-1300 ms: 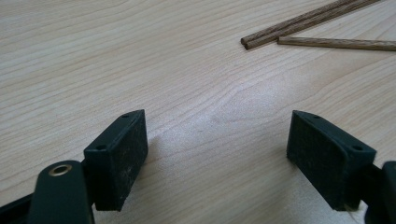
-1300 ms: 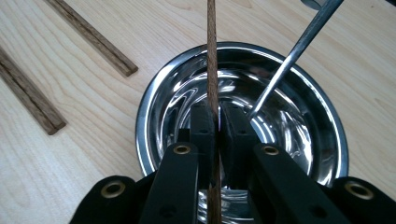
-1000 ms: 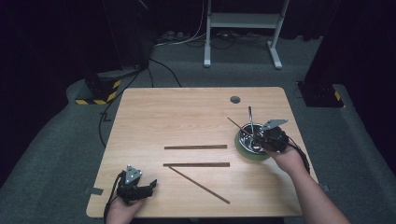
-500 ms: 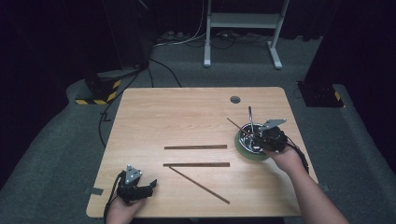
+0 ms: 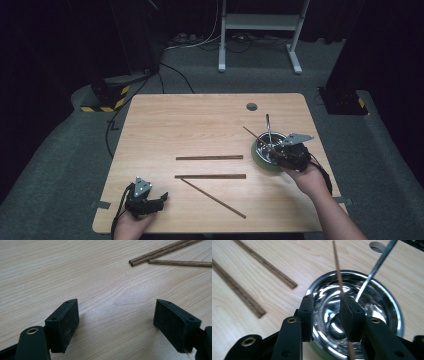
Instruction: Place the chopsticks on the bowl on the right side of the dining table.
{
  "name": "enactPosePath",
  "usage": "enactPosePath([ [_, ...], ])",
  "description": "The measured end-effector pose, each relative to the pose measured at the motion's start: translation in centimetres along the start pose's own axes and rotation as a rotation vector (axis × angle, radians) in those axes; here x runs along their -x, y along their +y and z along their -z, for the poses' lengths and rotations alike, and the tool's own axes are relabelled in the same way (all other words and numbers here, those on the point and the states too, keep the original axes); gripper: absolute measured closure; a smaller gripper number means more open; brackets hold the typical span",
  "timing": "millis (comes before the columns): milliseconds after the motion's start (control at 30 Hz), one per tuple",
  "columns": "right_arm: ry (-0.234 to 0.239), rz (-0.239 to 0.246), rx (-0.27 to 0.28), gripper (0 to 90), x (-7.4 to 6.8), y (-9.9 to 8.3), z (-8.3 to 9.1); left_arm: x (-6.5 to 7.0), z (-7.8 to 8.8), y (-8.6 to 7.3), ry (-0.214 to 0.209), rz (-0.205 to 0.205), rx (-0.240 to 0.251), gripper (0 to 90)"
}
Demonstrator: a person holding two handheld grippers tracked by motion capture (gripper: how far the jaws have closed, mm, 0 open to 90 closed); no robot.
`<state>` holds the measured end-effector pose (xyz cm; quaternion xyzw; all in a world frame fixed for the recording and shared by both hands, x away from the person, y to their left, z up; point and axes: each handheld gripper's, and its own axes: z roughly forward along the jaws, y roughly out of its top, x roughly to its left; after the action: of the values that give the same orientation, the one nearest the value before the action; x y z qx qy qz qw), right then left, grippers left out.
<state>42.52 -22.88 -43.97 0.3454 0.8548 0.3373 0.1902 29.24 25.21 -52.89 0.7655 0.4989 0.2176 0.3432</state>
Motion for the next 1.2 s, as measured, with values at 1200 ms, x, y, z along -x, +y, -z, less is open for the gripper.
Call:
enactPosePath([
  [1200,0.171,0.081,-0.036,62.8,-12.3,-2.5,-3.5,0.0,0.0,0.0,0.001,0.001,0.002,20.4],
])
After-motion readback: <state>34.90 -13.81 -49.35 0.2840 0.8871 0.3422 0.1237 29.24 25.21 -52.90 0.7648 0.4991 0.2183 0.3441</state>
